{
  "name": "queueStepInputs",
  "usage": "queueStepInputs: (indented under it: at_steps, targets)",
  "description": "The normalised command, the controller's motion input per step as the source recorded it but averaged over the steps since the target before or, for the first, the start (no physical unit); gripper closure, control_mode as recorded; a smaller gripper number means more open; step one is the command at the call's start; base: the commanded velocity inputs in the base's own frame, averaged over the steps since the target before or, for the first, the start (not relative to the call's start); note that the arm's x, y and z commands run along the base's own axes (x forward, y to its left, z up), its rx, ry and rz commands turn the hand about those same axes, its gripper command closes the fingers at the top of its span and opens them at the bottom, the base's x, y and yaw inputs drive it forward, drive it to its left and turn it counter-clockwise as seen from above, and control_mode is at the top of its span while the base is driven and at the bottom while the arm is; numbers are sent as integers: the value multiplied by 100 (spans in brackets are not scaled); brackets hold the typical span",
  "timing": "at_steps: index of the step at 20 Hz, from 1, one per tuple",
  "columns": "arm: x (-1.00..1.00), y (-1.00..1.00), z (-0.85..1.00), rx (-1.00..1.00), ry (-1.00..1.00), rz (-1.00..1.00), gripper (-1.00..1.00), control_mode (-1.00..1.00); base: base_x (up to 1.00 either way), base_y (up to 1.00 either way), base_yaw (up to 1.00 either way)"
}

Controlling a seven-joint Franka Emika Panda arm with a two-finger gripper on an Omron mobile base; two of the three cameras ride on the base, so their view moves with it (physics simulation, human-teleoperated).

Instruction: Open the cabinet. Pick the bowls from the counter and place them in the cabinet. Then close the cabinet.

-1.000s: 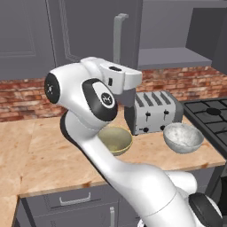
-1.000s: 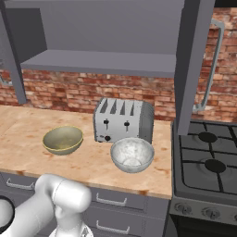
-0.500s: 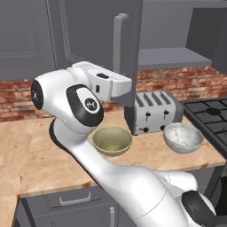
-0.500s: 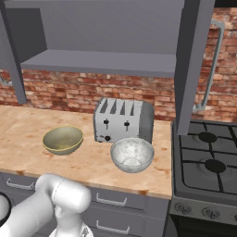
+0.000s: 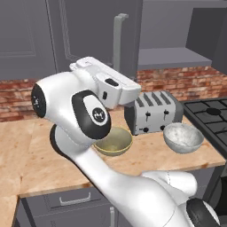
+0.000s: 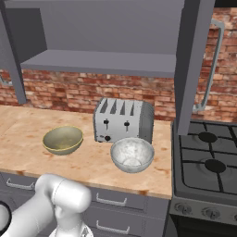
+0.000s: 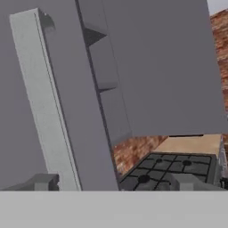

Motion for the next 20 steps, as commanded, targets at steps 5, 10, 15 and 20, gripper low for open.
queueStepInputs:
  at_steps: [5,10,15,20]
  targets:
    - [-15,-82,0,25,0,8,-100,-100,0,0,0]
    - [-8,-81,0,28,0,12,-100,-100,0,0,0]
    - [-2,-59,-8,30,0,31,-100,-100,0,0,0]
    - [39,-35,-28,27,0,55,-100,-100,0,0,0]
